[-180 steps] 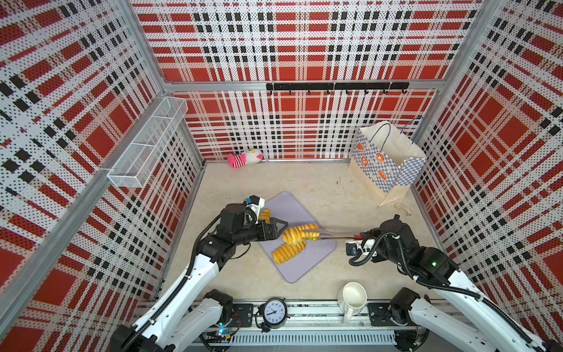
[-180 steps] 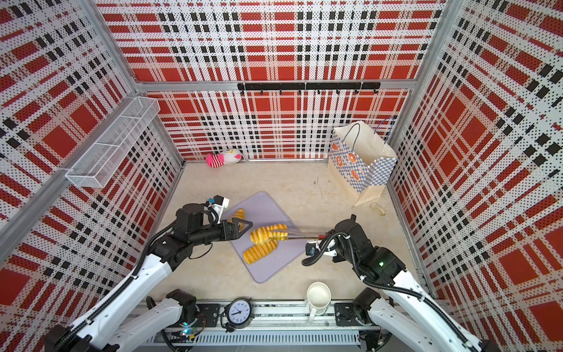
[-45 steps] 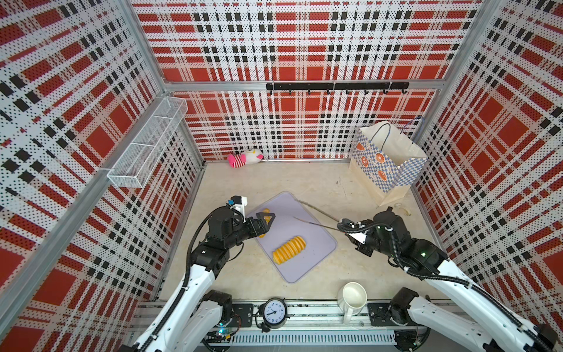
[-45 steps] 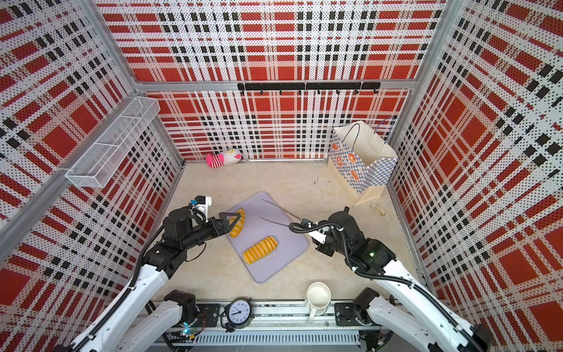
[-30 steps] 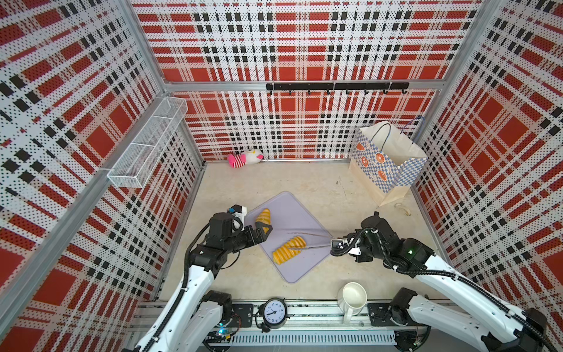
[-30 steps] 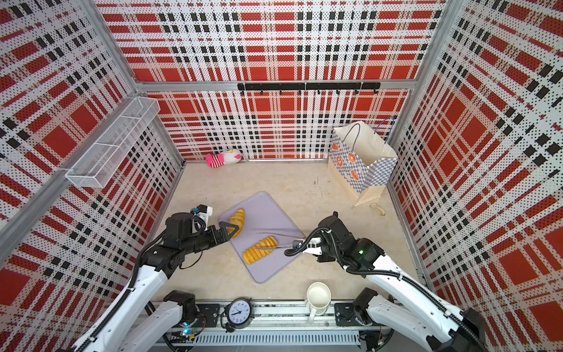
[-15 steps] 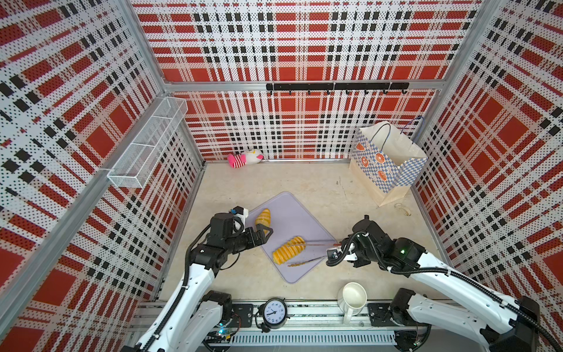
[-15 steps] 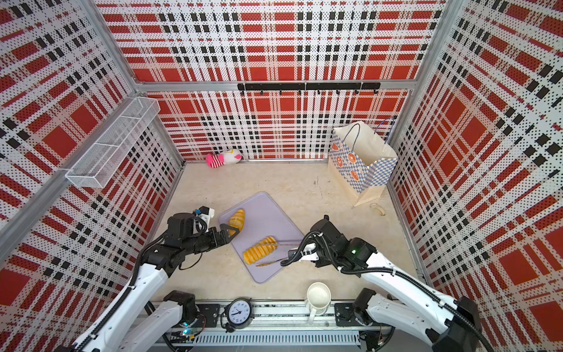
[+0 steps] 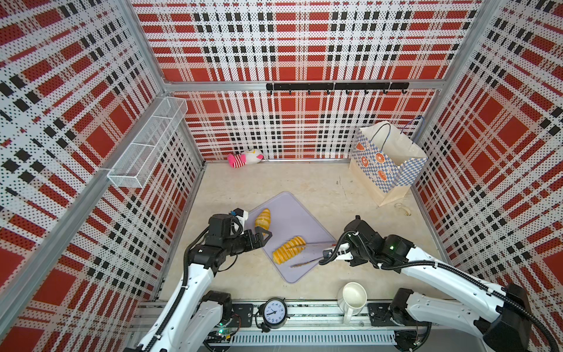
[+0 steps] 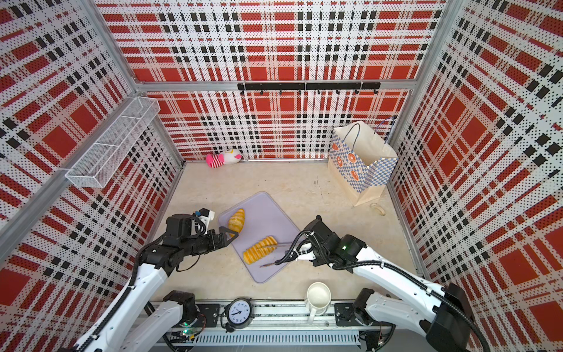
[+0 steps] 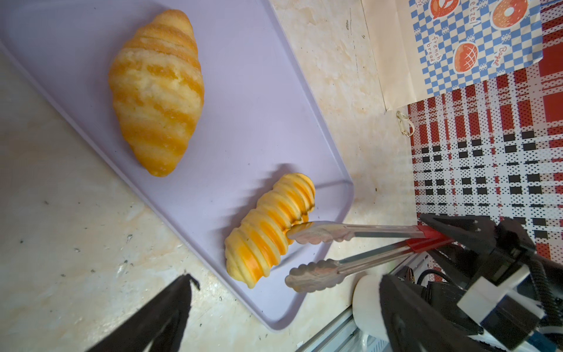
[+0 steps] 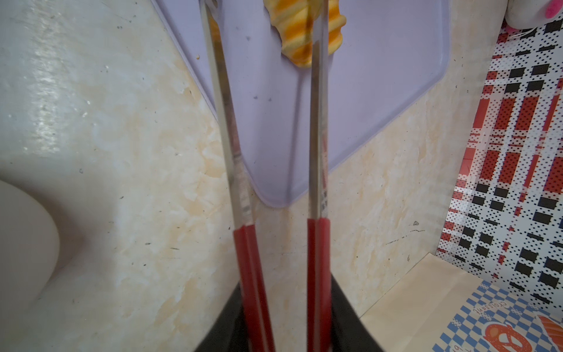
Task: Place the fake bread into the paper bag
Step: 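Lower the tongs around the remaining spiral bun on the tray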
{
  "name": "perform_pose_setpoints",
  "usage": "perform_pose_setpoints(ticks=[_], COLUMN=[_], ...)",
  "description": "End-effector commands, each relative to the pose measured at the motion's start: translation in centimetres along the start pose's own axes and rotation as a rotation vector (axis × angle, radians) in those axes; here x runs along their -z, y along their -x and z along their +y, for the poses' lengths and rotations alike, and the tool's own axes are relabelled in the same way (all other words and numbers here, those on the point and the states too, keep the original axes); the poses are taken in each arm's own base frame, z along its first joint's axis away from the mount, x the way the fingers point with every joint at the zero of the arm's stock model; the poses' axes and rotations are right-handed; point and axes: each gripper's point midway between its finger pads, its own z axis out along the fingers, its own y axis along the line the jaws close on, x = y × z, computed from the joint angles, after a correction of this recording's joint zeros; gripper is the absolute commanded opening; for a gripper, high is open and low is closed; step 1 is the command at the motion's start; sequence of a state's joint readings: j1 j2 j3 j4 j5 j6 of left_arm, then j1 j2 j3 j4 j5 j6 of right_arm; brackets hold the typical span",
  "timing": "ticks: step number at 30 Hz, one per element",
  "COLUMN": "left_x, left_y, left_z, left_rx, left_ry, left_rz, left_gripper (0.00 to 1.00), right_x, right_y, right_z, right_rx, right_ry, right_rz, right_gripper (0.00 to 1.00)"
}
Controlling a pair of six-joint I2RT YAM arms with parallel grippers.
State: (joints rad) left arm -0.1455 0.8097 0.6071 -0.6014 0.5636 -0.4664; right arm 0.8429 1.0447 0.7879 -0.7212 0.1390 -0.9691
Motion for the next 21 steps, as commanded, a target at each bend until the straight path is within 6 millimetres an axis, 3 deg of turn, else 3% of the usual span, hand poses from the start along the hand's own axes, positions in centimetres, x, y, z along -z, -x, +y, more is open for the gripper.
perform_pose_setpoints(ticks=[1,8,17,21], left_x=[0.1,0.3,0.4,0.4], left_y=[-0.9,-0.6,-0.4,-0.4], left_z=[0.5,0.8,0.9,1.1], left_rx=[-0.005,-0.002,0.002,0.007], left_ry=[-0.007,0.003,0.006,0.01], left_rz=[0.022,0.004,-0.005,-0.006], left_gripper=[0.98,0.98,0.98,0.98], right_x=[0.8,0.9,-0.5,-0.7], right_y=[0.9,1.4,1.0,0.9], right_z=[-1.9,-2.9,-2.3,-2.3], right_rx=[0.012,0.036,0.087,0.096], right_ry=[-0.069,-0.119,-0.082,-0.084], right_rz=[-0.015,-0.018,0.039,0.06], right_gripper=[0.36,0.36,0.38,0.34])
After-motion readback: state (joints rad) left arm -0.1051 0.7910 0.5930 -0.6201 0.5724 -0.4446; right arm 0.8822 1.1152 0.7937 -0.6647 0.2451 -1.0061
